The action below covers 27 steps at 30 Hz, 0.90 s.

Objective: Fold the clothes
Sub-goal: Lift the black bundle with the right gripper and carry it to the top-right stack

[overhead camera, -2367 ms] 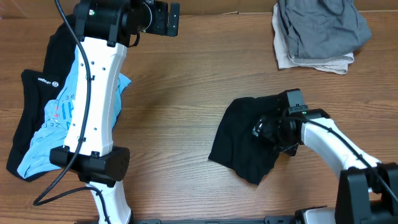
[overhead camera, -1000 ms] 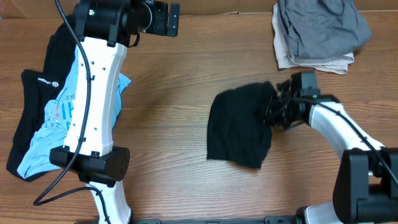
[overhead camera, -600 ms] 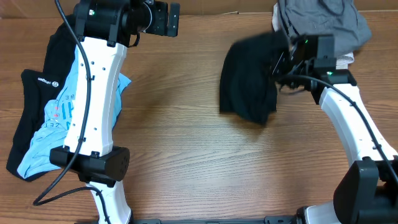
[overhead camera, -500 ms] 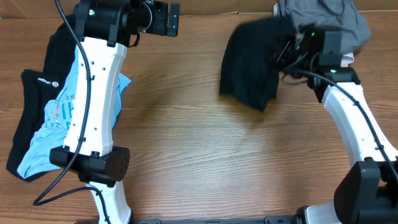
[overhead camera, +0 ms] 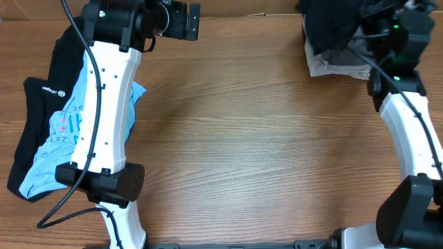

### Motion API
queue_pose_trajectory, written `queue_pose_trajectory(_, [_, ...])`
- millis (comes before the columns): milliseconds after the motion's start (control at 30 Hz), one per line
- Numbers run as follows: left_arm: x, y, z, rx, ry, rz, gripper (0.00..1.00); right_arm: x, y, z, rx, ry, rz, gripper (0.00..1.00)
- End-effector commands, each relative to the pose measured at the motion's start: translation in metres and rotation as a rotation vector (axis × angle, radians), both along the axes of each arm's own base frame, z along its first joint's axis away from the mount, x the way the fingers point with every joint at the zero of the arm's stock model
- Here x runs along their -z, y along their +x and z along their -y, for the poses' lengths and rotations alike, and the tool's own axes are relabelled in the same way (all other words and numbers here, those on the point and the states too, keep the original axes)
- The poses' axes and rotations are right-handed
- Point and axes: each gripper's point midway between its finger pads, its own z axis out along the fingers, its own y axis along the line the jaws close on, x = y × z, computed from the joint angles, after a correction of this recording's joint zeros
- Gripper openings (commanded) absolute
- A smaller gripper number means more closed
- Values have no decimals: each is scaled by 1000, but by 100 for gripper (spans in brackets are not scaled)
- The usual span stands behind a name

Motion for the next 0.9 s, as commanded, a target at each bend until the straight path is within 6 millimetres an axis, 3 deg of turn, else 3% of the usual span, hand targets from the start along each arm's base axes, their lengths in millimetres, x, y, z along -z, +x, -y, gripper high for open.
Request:
queue_pose_trajectory(0, [9,4,0,15,12,-17,100,-13,8,43,112,113,93,4])
queue_pose_trajectory(233, [28,13,2,15,19,-50,100,36,43,91,108,303,158,4])
queue_pose_trajectory(467, [62,27,6,-3,16,-113,100,124,86,110,46,369,23,4])
queue_pose_trajectory(633, [79,37,8,-4,20,-133,100,191,88,118,60,395,-122,5])
queue_pose_trajectory(700, [81,40,9,-4,18,-128,100,202,86,120,60,351,-162,14])
queue_pose_trajectory(767, [82,44,10,-4,15,-118,100,204,84,123,50,290,-175,47])
queue_pose_trajectory(800, [82,46,10,-8,12,-114,100,203,83,124,38,274,-174,59])
queue_pose_trajectory(867, [82,48,10,-10,8,-108,100,199,81,128,7,255,-169,72])
